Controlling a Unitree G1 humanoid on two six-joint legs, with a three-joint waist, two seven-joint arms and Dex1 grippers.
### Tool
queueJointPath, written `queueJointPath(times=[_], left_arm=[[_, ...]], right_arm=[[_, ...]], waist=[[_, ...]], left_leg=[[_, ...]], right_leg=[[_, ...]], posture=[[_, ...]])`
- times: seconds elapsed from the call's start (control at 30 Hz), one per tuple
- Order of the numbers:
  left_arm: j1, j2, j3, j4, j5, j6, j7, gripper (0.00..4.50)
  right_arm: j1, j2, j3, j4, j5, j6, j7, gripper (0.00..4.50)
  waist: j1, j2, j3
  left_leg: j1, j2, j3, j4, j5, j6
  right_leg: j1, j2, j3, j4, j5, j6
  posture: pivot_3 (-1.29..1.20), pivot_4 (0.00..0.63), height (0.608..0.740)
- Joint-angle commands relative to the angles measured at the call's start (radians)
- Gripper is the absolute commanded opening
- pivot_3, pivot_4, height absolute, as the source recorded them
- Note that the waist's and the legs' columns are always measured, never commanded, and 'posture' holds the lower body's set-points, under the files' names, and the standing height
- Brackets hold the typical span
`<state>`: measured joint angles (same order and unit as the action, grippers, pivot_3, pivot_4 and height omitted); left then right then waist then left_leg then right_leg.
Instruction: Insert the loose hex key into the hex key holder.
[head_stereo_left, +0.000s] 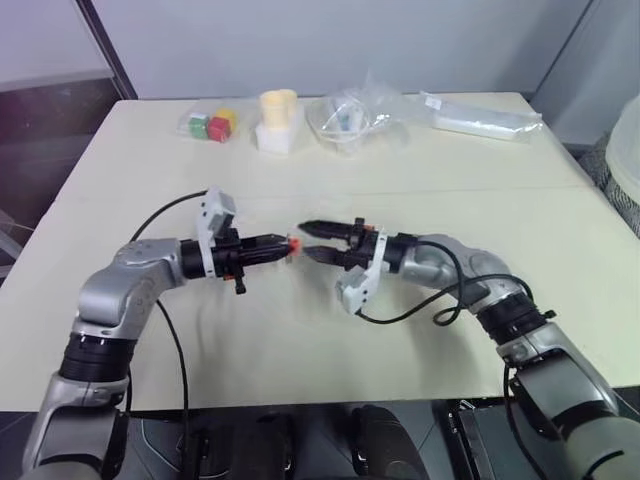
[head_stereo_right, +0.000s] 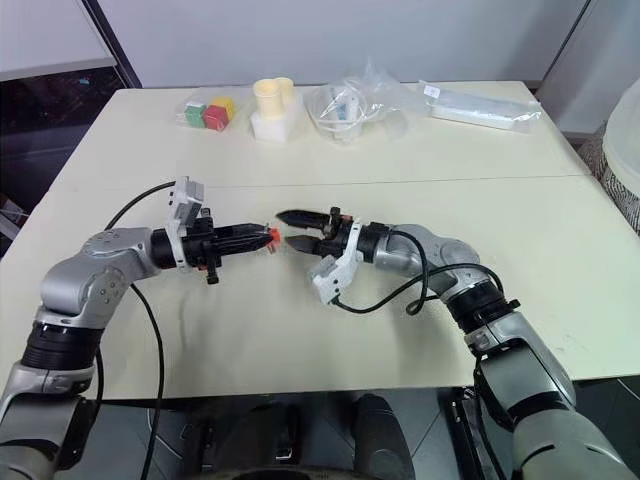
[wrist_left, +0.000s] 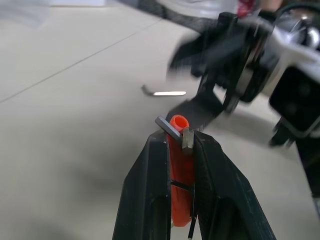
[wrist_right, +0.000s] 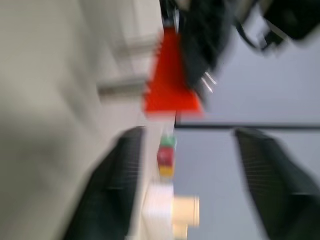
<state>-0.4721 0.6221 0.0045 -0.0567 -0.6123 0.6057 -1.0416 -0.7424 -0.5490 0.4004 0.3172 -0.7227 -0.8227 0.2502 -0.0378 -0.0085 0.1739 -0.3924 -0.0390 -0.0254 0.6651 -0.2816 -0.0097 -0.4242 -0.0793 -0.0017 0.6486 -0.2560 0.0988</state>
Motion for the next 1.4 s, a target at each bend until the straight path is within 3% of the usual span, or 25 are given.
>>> queueJointPath(times=[0.03,0.23,0.37,0.5,0.8,1.0,1.4], left_arm=[[-0.001,0.008,0.029,-0.022,-0.002,-0.007,0.003,0.12],[0.009,0.008,0.043,-0.044,-0.008,-0.005,0.018,0.12],[0.012,0.006,0.048,-0.065,-0.013,-0.002,0.03,0.12],[0.008,-0.001,0.047,-0.081,-0.02,0.004,0.039,0.12],[-0.009,-0.01,0.034,-0.075,-0.021,0.0,0.036,0.12],[-0.016,-0.014,0.03,-0.069,-0.016,0.0,0.032,0.12],[-0.003,-0.002,0.036,-0.088,-0.019,0.007,0.029,0.12]], right_arm=[[0.006,-0.004,-0.034,-0.042,0.05,0.038,0.019,4.47],[0.085,0.007,-0.116,-0.09,0.237,0.302,0.169,4.47],[0.106,0.049,-0.293,-0.144,0.421,0.764,0.259,4.47],[0.091,0.061,-0.4,-0.211,0.515,1.103,0.293,4.47],[0.12,0.049,-0.46,-0.381,0.743,1.748,0.425,4.47],[0.145,-0.054,-0.395,-0.472,0.829,1.824,0.53,4.47],[0.166,-0.105,-0.312,-0.279,0.826,1.686,0.539,4.47]], waist=[[0.0,0.0,0.0],[0.003,0.0,0.0],[0.008,0.0,0.0],[0.021,0.0,0.0],[0.024,0.0,0.0],[0.024,0.0,0.0],[0.024,0.0,0.0]], left_leg=[[0.0,0.0,0.0,0.0,0.0,0.0],[0.0,0.0,0.0,0.0,-0.001,0.001],[0.0,0.0,0.0,0.001,-0.002,0.004],[0.0,0.0,0.0,0.001,-0.002,0.004],[0.0,0.0,0.0,0.001,-0.003,0.005],[0.0,0.0,0.0,0.001,-0.003,0.006],[0.0,0.0,0.0,0.001,-0.003,0.006]], right_leg=[[0.0,0.0,0.0,0.0,0.0,0.0],[0.001,0.0,0.0,0.0,0.0,0.0],[0.001,-0.001,0.001,0.0,0.0,0.0],[0.001,-0.002,0.001,0.0,0.0,0.0],[0.001,-0.002,0.001,0.0,0.0,0.0],[0.001,-0.002,0.0,-0.001,0.0,0.0],[0.001,-0.002,0.0,-0.001,0.0,0.0]], posture=[[0.0,0.15,0.74],[0.0,0.15,0.74],[0.0,0.15,0.74],[0.0,0.15,0.74],[0.0,0.15,0.74],[0.0,0.15,0.74],[0.0,0.15,0.74]])
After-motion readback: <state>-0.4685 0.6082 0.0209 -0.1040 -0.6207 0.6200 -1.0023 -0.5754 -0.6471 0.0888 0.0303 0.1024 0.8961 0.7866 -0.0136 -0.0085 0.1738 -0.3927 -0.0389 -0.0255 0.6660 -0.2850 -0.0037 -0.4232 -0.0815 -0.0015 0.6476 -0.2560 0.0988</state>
